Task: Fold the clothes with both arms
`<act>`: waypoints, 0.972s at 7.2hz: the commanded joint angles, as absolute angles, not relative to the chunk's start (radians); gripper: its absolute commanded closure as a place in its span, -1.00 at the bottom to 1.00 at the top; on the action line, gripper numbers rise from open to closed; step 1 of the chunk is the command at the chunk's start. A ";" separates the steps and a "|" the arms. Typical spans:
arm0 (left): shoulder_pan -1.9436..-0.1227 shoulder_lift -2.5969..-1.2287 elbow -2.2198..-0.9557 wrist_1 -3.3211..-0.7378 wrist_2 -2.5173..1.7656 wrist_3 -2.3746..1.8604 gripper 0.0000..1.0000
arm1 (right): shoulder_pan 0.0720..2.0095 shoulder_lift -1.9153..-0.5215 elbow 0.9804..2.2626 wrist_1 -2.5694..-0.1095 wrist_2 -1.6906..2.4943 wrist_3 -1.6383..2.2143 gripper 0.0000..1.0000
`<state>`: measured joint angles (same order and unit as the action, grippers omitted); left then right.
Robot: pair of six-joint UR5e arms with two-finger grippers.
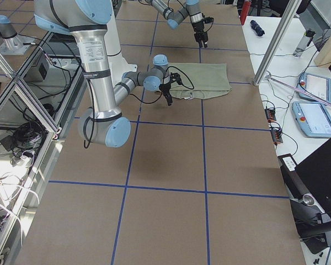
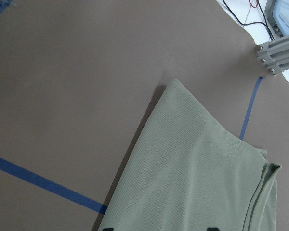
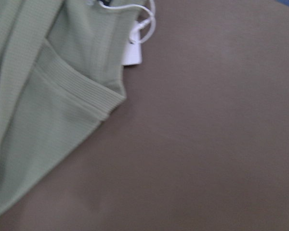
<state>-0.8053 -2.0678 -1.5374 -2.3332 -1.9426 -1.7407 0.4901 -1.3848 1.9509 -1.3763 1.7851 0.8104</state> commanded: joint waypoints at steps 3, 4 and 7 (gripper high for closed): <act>-0.805 -2.066 -1.552 -2.333 -1.944 -1.741 -0.42 | 0.552 -1.141 1.846 -1.515 1.809 0.790 -1.00; -0.805 -2.066 -1.552 -2.333 -1.944 -1.741 -0.42 | 0.554 -1.046 1.762 -1.514 1.807 0.826 -1.00; -0.805 -2.045 -1.566 -2.338 -1.944 -1.740 -0.43 | 0.551 -0.850 1.554 -1.508 1.807 0.896 -1.00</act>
